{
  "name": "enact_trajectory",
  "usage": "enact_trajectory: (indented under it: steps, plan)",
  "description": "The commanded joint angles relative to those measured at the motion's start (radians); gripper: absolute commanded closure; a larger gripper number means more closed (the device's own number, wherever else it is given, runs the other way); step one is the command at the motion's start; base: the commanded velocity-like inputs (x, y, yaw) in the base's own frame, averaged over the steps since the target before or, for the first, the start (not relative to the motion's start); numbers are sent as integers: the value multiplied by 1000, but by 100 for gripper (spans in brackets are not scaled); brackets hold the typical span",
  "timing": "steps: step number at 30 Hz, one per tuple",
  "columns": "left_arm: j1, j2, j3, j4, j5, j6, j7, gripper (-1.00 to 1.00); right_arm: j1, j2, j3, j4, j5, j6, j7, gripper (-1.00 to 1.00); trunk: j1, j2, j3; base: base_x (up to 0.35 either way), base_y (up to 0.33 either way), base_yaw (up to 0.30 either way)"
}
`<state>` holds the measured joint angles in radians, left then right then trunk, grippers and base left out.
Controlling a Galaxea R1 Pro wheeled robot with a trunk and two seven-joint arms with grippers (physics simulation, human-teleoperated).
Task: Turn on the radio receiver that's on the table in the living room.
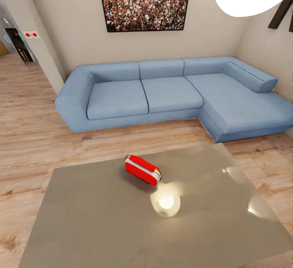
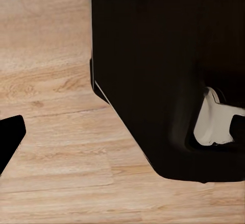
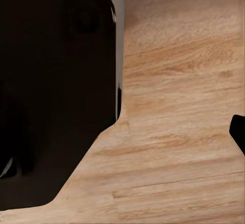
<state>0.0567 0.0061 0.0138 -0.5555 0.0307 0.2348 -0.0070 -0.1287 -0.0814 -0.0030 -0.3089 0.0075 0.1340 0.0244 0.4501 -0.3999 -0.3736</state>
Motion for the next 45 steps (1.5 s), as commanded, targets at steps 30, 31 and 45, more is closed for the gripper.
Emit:
enact_trajectory:
  steps: [30,31,45]
  plan:
    - [0,-5,2,-35,17,14,39,-100,-32,12,7,2,37,-39,-15,-100,0,0,-29,0,0,-22]
    - [0,-6,2,-35,17,13,44,-100,-32,12,7,3,37,-41,-16,-100,0,0,-31,0,0,0]
    - [0,-1,0,-52,14,-1,149,-100,-32,12,5,7,42,-50,-17,-100,0,0,-54,0,0,0]
